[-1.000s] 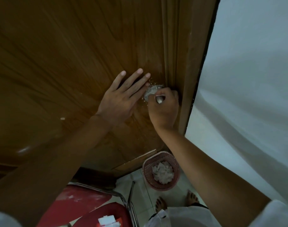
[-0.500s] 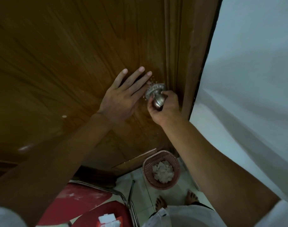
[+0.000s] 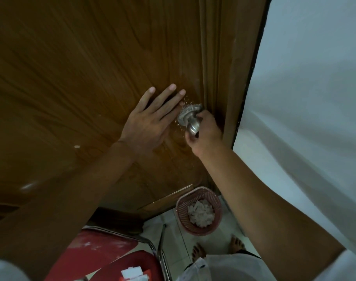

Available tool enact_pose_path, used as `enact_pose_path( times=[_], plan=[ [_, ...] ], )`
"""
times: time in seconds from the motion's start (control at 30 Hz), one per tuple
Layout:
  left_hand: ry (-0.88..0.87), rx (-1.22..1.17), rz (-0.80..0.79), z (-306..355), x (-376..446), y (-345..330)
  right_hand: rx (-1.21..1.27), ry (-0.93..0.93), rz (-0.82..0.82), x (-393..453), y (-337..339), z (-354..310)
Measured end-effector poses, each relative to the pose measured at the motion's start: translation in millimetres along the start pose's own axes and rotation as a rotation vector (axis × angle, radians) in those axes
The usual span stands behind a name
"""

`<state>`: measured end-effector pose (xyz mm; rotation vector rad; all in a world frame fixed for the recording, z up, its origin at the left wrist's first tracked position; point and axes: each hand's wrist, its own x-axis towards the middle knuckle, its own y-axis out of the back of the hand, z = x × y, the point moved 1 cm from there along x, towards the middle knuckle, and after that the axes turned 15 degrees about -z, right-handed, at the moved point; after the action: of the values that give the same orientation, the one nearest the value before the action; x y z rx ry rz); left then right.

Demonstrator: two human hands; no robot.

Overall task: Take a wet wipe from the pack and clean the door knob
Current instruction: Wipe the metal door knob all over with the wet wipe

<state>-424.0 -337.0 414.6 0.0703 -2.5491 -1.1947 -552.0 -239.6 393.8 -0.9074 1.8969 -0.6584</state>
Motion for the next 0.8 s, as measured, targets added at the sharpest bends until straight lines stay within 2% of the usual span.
enact_pose_path(
  times=[0.03,0.1,0.17,0.23,0.3,0.37,0.47,0.5,0.53,0.57,0.6,0.67,0.73,0.8],
  plan=[
    [0.001,0.002,0.004,0.5,-0.1,0.1,-0.286,0.116,0.062,-0.7,1.1,1.9],
    [0.002,0.003,0.008,0.8,-0.2,0.3,-0.865,0.476,0.154,-5.0,4.4,7.1],
    [0.003,0.001,0.006,0.2,-0.4,0.5,-1.340,0.826,0.142,-1.5,13.1,15.0],
    [-0.001,0.008,-0.006,-0.7,-0.5,0.7,-1.672,0.971,0.137,7.4,22.9,24.7],
    [-0.003,0.013,-0.012,-0.4,-0.3,1.1,-1.646,0.973,0.142,13.1,26.9,27.7],
    [-0.002,0.014,-0.010,-0.2,-0.5,2.0,-1.304,0.832,0.146,11.1,20.3,25.1],
    [0.001,0.012,-0.011,0.4,-1.1,2.5,-0.599,0.429,0.142,13.8,12.0,18.7],
    [0.000,0.012,-0.016,0.6,-1.0,2.5,-0.547,0.384,0.150,12.5,8.9,18.5],
    [-0.003,0.011,-0.022,0.4,-1.0,2.4,-0.656,0.448,0.170,10.2,7.3,18.2],
    [-0.004,0.008,-0.022,-0.1,-0.9,2.2,-0.878,0.596,0.194,7.3,7.5,18.0],
    [-0.003,0.007,-0.020,-0.1,-0.3,2.2,-1.164,0.770,0.204,6.8,11.4,19.8],
    [0.000,0.007,-0.022,-1.0,-0.6,2.0,-1.657,0.994,0.198,13.8,22.8,31.6],
    [0.000,0.006,-0.022,-0.7,-0.5,1.8,-1.874,1.096,0.198,21.2,34.1,37.6],
    [0.003,0.008,-0.019,-0.7,-0.2,2.2,-1.900,1.136,0.193,23.3,37.3,34.2]
  ],
)
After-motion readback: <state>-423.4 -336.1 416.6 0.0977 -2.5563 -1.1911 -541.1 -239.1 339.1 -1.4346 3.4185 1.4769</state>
